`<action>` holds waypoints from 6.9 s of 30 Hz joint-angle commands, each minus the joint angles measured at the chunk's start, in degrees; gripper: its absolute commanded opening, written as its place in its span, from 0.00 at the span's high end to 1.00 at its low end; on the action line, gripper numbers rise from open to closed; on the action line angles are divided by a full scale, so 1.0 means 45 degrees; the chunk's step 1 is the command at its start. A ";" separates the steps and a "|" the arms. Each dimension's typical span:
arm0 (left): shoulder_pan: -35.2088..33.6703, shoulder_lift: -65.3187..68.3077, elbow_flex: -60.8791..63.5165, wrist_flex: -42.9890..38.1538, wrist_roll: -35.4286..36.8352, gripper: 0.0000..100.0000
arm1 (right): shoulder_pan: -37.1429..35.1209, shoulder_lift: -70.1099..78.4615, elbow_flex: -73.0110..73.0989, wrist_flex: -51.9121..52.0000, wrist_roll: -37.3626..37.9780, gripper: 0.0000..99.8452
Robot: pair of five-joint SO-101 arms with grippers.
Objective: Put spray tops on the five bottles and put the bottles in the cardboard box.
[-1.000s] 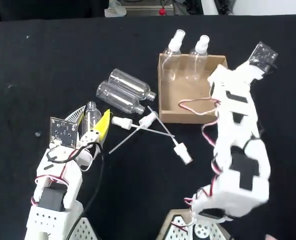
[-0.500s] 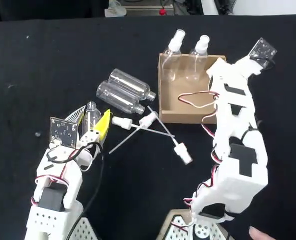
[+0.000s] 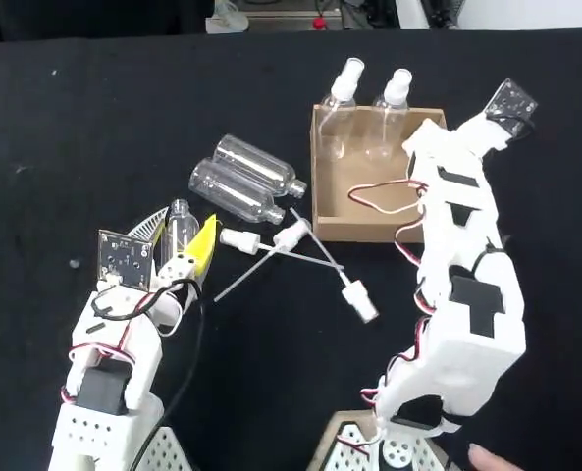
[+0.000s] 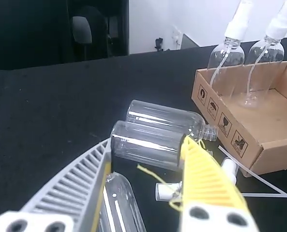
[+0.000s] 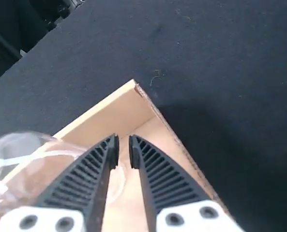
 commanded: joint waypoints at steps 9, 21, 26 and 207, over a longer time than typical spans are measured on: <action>0.0029 -0.0137 -0.0244 -0.0254 -0.0117 0.78 | -0.0625 -0.0049 -0.0752 0.0020 0.0000 0.99; 0.0029 -0.0137 -0.0244 -0.0254 -0.0117 0.78 | -0.0899 -0.0049 -0.0713 0.0059 0.0020 0.99; 0.0029 -0.0137 -0.0244 -0.0254 -0.0117 0.78 | -0.0899 -0.0049 -0.0713 0.0098 0.0020 0.99; -0.6027 -0.0098 0.0772 -0.3946 0.4024 0.78 | 0.2481 -0.5441 -0.4269 2.0376 1.7035 0.97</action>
